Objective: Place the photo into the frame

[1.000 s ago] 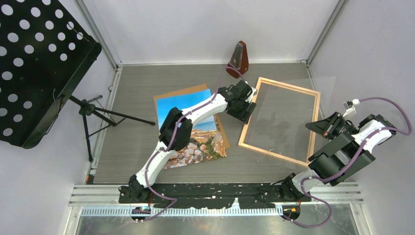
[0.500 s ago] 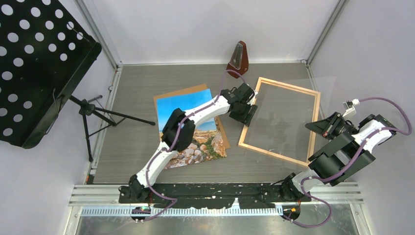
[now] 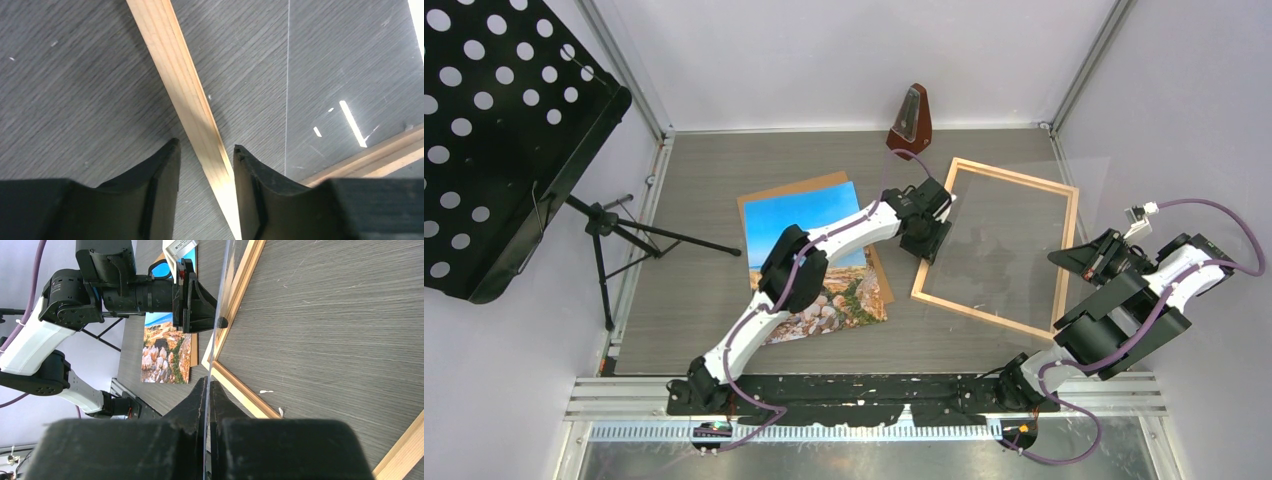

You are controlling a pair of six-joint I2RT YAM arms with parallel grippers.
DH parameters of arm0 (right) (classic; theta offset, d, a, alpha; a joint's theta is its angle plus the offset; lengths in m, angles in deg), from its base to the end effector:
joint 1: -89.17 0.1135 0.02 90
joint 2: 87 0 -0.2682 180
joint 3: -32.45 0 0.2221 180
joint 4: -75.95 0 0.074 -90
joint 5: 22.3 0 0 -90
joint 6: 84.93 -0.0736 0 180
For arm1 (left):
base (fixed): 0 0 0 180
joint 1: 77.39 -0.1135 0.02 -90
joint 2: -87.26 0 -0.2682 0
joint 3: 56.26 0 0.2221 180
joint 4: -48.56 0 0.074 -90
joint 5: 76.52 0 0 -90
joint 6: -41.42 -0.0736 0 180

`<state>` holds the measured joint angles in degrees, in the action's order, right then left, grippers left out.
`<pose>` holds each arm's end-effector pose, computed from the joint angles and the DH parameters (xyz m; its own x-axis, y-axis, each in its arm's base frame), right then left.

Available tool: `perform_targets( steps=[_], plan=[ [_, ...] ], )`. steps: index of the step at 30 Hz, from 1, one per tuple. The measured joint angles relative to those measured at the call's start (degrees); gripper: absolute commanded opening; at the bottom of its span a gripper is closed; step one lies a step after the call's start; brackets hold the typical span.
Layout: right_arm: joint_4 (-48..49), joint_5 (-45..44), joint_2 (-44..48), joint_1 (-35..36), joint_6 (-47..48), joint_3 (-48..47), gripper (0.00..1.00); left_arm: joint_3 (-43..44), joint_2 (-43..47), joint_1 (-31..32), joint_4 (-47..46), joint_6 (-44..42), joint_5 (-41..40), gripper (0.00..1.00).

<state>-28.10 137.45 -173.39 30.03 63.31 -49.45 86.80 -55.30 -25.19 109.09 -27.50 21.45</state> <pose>0.1582 -0.1302 0.2695 -0.6387 0.4952 -0.5889 -0.1766 0.6507 0.7386 0.3158 -0.4238 0.1512 -0.7921 0.4401 -0.4229 0.5788 0.7615 -0.2917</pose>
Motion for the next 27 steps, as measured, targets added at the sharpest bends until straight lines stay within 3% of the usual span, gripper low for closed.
perform_targets(
  steps=[4, 7, 27],
  plan=[
    [0.0, 0.0, 0.0, 0.0, 0.1, 0.0, 0.06, -0.1, 0.0, 0.5, 0.2, 1.2, -0.5, 0.25],
    [0.0, 0.0, 0.0, 0.0, 0.2, 0.0, 0.06, -0.7, 0.0, 0.6, 0.0, 2.4, -0.9, 0.01],
    [0.9, 1.1, -3.2, 3.1, 1.6, 0.0, 0.06, -19.1, 10.5, 1.0, -7.2, 11.7, -4.8, 0.0]
  ],
)
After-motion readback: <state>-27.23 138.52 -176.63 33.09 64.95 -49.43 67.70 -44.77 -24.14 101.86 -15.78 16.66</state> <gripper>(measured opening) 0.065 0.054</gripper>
